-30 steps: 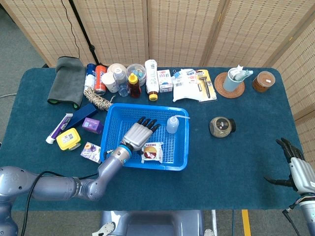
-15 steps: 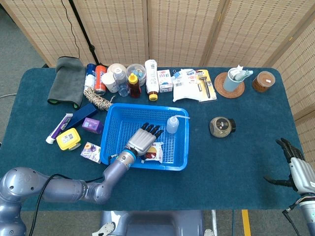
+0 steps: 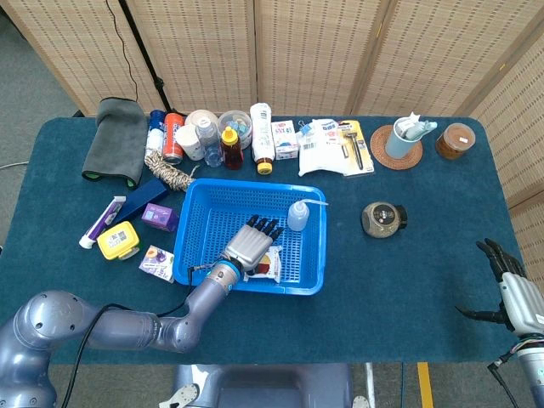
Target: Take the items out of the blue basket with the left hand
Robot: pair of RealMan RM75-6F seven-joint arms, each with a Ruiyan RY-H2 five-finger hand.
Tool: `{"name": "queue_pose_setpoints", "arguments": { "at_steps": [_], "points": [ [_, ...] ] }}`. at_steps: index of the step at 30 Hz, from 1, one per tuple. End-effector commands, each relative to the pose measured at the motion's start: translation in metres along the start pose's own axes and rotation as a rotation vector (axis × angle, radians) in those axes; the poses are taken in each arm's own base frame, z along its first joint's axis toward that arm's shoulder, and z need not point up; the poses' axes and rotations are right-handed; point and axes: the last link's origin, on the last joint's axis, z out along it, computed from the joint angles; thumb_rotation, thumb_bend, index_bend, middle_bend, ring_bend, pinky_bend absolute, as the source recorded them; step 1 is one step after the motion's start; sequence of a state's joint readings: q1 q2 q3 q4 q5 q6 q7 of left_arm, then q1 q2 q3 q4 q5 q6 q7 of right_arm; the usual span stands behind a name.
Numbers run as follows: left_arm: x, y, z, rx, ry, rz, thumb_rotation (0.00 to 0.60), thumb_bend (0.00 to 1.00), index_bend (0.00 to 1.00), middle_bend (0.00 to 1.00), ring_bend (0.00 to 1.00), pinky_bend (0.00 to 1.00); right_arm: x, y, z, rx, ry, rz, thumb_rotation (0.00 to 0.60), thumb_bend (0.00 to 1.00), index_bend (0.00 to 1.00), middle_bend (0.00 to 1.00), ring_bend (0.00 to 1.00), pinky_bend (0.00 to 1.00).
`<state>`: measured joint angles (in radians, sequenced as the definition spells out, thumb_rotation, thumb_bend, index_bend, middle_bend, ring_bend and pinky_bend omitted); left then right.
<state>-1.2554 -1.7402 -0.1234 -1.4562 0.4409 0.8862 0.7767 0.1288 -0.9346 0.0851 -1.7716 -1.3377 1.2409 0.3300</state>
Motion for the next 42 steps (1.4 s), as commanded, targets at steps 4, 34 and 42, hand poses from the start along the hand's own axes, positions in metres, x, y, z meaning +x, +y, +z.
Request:
{"name": "queue_pose_setpoints", "arguments": {
  "at_steps": [4,34,42],
  "points": [
    [0.003,0.0,0.008,0.0,0.037,-0.009,0.6,0.06,0.0,0.0,0.0,0.0,0.001,0.001,0.0,-0.002,0.004,0.001,0.6,0.0,0.0,0.0,0.0,0.0],
    [0.009,-0.002,-0.008,-0.015,0.042,-0.001,0.6,0.06,0.0,0.0,0.0,0.0,-0.001,0.001,0.001,-0.003,-0.003,-0.004,0.6,0.0,0.0,0.0,0.0,0.0],
    [0.002,0.009,-0.001,-0.016,0.015,0.025,0.6,0.06,0.0,0.0,0.0,0.0,0.0,0.002,0.002,-0.007,-0.001,-0.003,0.6,0.0,0.0,0.0,0.0,0.0]
  ]
}}
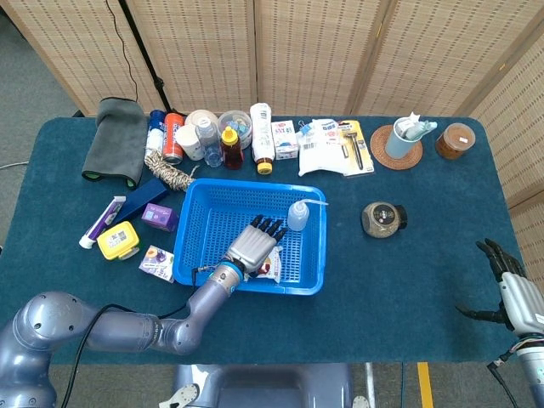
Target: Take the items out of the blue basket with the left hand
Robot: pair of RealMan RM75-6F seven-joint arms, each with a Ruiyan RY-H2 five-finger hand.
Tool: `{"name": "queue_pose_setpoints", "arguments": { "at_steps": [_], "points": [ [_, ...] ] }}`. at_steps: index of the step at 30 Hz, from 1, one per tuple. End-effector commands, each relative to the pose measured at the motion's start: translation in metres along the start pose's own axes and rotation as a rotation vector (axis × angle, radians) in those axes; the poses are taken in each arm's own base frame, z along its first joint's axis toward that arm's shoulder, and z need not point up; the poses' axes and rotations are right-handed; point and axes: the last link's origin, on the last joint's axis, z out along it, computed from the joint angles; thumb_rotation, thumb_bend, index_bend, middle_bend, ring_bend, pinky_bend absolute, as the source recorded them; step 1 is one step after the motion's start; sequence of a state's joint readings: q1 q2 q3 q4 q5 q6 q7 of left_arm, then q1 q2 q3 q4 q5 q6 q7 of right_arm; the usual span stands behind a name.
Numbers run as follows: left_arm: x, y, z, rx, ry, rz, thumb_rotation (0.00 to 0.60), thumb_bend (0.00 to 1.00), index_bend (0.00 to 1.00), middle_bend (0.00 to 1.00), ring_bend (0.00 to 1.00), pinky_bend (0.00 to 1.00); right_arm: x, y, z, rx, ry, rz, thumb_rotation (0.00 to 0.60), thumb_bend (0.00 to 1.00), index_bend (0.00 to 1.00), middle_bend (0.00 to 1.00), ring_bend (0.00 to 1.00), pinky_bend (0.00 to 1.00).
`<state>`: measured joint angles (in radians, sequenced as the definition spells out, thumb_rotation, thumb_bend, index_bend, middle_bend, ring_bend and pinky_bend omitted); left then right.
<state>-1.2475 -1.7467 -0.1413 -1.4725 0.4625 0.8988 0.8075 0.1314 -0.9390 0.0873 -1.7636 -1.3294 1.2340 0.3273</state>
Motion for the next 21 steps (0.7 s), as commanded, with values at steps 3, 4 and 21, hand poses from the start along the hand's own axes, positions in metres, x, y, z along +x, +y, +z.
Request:
{"name": "queue_pose_setpoints", "arguments": {
  "at_steps": [3,4,21],
  "points": [
    [0.001,-0.001,0.008,0.027,0.006,0.031,0.6,0.06,0.0,0.0,0.0,0.0,0.0,0.001,0.001,-0.003,-0.002,0.001,0.6,0.0,0.0,0.0,0.0,0.0],
    [0.002,-0.002,0.012,0.038,0.013,0.036,0.6,0.06,0.0,0.0,0.0,0.0,0.0,0.001,0.001,-0.004,-0.003,0.002,0.6,0.0,0.0,0.0,0.0,0.0],
    [0.027,-0.018,0.037,0.072,0.125,-0.008,0.6,0.06,0.0,0.0,0.0,0.0,-0.003,0.004,0.005,-0.022,-0.01,-0.004,0.6,0.0,0.0,0.0,0.0,0.0]
  ]
}}
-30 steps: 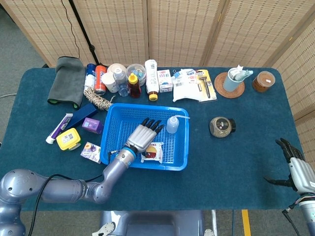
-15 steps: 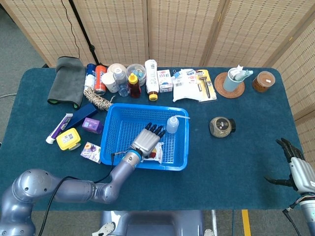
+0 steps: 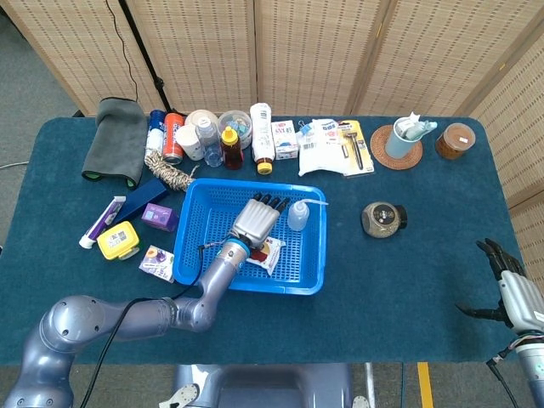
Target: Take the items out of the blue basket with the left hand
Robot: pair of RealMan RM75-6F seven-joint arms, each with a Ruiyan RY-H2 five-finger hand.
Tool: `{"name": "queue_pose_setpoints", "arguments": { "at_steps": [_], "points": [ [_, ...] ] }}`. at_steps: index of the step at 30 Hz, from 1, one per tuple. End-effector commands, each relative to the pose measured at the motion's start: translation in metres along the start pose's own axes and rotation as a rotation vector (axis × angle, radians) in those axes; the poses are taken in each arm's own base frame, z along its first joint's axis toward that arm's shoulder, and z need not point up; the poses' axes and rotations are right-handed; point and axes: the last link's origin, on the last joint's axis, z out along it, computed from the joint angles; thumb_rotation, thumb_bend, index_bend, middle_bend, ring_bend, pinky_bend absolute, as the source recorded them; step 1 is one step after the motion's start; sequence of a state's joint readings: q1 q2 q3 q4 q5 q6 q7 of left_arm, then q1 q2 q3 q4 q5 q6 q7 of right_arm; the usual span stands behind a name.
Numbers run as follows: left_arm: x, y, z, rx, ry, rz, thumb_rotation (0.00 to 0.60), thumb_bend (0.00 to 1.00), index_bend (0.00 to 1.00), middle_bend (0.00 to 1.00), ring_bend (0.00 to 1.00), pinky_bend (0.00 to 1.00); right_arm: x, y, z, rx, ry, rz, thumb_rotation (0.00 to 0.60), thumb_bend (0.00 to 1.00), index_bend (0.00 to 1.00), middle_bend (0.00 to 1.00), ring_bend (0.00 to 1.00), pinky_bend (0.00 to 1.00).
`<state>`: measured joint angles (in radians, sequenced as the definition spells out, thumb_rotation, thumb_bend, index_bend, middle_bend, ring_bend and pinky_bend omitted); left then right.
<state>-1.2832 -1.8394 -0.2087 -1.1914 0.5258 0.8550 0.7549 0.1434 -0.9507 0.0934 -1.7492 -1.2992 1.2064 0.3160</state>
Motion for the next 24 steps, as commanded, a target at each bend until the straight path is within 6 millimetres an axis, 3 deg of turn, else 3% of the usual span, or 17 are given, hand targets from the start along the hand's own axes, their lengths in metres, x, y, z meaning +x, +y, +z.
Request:
{"name": "queue_pose_setpoints", "arguments": {
  "at_steps": [1,9,13,24],
  "points": [
    [0.004,-0.003,-0.007,-0.012,-0.008,-0.03,0.6,0.06,0.0,0.0,0.0,0.0,0.0,0.0,0.0,-0.001,0.001,0.0,0.6,0.0,0.0,0.0,0.0,0.0],
    [0.008,-0.017,-0.036,-0.012,-0.067,-0.007,0.6,0.06,0.0,0.0,0.0,0.0,0.0,0.0,-0.001,0.003,0.001,0.0,0.6,0.0,0.0,0.0,0.0,0.0],
    [-0.005,-0.016,-0.047,-0.012,-0.102,-0.008,0.6,0.06,0.0,0.0,0.0,0.0,-0.001,-0.002,-0.002,0.008,-0.004,-0.003,0.6,0.0,0.0,0.0,0.0,0.0],
    [-0.019,-0.001,-0.045,-0.018,-0.071,-0.009,0.6,0.06,0.0,0.0,0.01,0.03,0.0,-0.001,-0.002,0.01,-0.005,0.0,0.6,0.0,0.0,0.0,0.0,0.0]
  ]
}}
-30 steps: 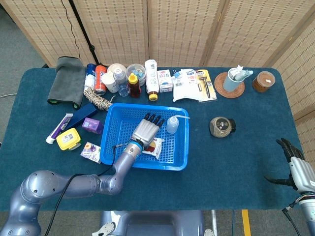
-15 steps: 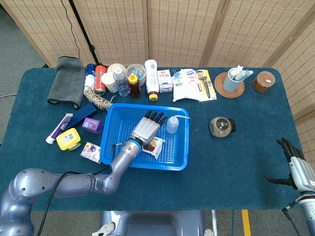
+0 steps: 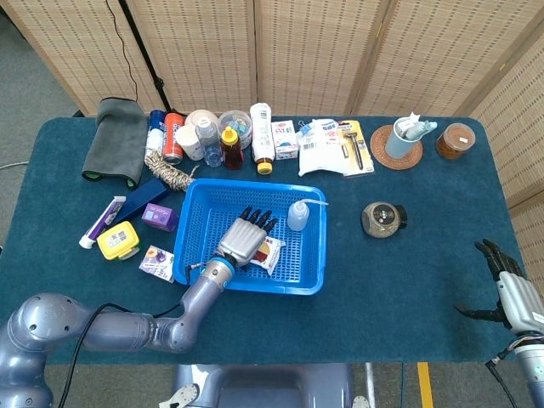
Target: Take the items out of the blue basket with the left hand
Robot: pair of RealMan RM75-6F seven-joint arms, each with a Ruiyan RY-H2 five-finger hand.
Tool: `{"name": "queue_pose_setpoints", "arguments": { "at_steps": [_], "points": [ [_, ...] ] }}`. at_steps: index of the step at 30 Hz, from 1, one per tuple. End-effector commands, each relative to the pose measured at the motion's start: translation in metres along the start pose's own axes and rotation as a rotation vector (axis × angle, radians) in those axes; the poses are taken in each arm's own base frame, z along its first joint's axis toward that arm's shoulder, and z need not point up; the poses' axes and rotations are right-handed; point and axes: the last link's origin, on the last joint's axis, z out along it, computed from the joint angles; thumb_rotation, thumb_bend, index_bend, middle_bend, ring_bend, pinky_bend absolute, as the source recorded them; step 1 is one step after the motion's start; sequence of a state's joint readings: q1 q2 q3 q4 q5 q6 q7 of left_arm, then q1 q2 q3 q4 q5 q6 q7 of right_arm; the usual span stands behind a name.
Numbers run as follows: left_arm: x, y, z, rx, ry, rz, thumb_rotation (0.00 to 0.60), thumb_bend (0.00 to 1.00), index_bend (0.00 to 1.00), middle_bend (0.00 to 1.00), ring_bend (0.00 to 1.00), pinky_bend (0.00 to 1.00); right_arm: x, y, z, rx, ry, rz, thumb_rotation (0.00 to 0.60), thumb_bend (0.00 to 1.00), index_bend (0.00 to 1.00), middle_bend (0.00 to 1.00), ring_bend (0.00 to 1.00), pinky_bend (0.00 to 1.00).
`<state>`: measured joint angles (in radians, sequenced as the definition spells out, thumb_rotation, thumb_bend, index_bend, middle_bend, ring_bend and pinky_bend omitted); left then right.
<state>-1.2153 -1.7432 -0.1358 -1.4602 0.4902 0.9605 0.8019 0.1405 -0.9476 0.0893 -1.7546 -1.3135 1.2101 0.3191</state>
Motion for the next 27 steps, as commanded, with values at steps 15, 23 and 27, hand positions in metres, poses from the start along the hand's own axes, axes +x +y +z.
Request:
{"name": "queue_pose_setpoints", "arguments": {
  "at_steps": [15,23,27],
  "points": [
    [-0.012,0.013,0.008,0.015,-0.049,0.002,0.6,0.13,0.0,0.01,0.17,0.25,0.001,0.0,-0.001,0.006,0.002,0.004,0.6,0.0,0.0,0.0,0.0,0.0],
    [-0.011,0.015,0.01,0.02,-0.026,0.011,0.6,0.24,0.2,0.28,0.31,0.34,0.001,0.0,-0.001,0.005,0.001,0.005,0.6,0.0,0.0,0.0,0.0,0.0],
    [-0.013,0.016,0.012,0.027,0.002,0.018,0.6,0.25,0.3,0.36,0.36,0.36,0.001,0.0,-0.001,0.006,0.001,0.004,0.6,0.0,0.0,0.0,0.0,0.0]
  ]
}}
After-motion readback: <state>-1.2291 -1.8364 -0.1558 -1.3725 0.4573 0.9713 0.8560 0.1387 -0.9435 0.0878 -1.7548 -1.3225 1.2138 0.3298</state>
